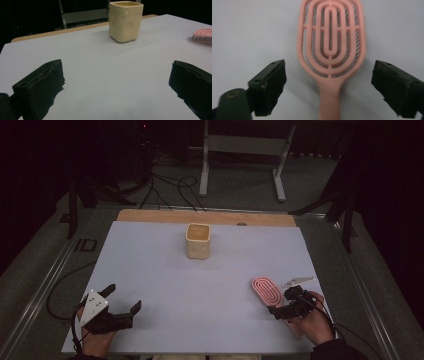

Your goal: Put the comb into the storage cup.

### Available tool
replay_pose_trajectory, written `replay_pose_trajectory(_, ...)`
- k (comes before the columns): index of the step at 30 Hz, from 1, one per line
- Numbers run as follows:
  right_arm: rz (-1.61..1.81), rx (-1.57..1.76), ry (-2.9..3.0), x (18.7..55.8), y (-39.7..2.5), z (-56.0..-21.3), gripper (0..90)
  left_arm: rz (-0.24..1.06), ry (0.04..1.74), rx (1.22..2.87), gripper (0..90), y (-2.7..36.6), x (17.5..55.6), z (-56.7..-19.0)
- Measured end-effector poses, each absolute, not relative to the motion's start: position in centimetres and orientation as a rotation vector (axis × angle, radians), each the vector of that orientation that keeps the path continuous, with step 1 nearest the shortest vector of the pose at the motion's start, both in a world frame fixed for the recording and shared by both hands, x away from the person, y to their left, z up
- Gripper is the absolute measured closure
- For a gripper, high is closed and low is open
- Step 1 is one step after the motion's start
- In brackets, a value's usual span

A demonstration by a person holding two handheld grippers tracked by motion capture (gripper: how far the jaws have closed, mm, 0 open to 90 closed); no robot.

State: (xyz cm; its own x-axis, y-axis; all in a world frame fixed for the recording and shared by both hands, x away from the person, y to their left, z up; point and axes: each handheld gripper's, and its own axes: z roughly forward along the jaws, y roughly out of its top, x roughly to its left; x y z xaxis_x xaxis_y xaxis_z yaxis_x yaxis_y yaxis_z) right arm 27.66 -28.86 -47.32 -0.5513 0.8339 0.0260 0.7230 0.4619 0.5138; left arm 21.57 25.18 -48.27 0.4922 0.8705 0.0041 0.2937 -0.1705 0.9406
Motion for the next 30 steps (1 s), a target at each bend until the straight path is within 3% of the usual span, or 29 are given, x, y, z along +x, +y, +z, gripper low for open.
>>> replay_pose_trajectory(6, 0.66, 1.357, 2.528, 27.7, -28.8, -47.7, 17.4, 0.703, 1.0, 1.714, 0.4, 25.2, 21.6, -48.3)
replay_pose_trajectory(18, 0.5, 1.37, 2.597, 28.2, -28.3, -48.4, 43.4, 0.7, 0.999, 1.715, 0.4, 25.2, 21.6, -48.4)
replay_pose_trajectory(30, 0.421, 1.372, 2.627, 28.6, -27.9, -49.0, 58.5, 0.699, 0.996, 1.72, 0.4, 25.1, 21.6, -48.4)
